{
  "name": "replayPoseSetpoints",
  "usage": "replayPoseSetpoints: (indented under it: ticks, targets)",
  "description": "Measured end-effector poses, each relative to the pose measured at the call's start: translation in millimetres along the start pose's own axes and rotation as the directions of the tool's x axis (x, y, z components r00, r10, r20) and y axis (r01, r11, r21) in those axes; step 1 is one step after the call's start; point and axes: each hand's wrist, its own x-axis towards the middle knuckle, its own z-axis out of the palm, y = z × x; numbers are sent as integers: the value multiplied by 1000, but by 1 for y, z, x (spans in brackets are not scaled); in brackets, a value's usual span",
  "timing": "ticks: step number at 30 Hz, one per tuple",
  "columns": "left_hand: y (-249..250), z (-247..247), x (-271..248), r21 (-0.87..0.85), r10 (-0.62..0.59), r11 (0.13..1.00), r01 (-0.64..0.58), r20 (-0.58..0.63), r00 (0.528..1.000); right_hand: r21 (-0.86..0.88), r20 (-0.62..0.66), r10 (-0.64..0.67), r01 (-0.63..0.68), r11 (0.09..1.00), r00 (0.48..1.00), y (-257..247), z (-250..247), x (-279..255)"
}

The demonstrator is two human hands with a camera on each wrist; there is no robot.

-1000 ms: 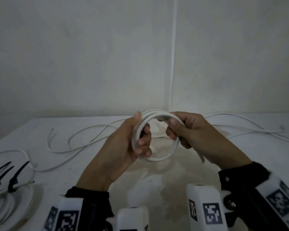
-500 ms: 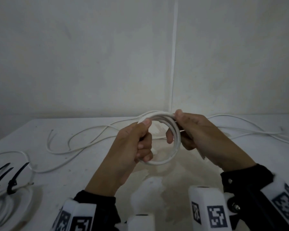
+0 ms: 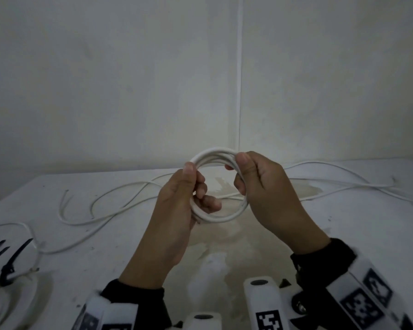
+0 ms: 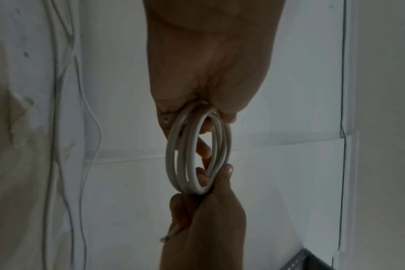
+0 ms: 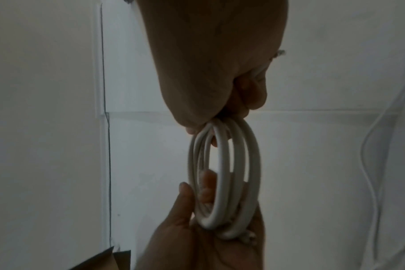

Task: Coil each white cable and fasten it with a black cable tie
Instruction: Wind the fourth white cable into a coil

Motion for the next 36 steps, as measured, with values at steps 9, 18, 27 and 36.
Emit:
replayPoseSetpoints:
  ticks: [9,18,27,36]
  targets:
    - [10,1,0,-98,-20,995,8,-119,993,170,74,-11,-2,985,997,-3,8,-4]
    - [9,-2,0,-141,17,989,-46,-197,980,121,131,-49,34,992,990,3,3,-2]
    - [13,-4,1,-173,10,984,-40,-172,985,-65,44,126,-123,990,991,12,-5,3]
    - [8,-4,2,-126,35,990,-57,-171,985,259,258,216,-282,924,942,-3,3,-4]
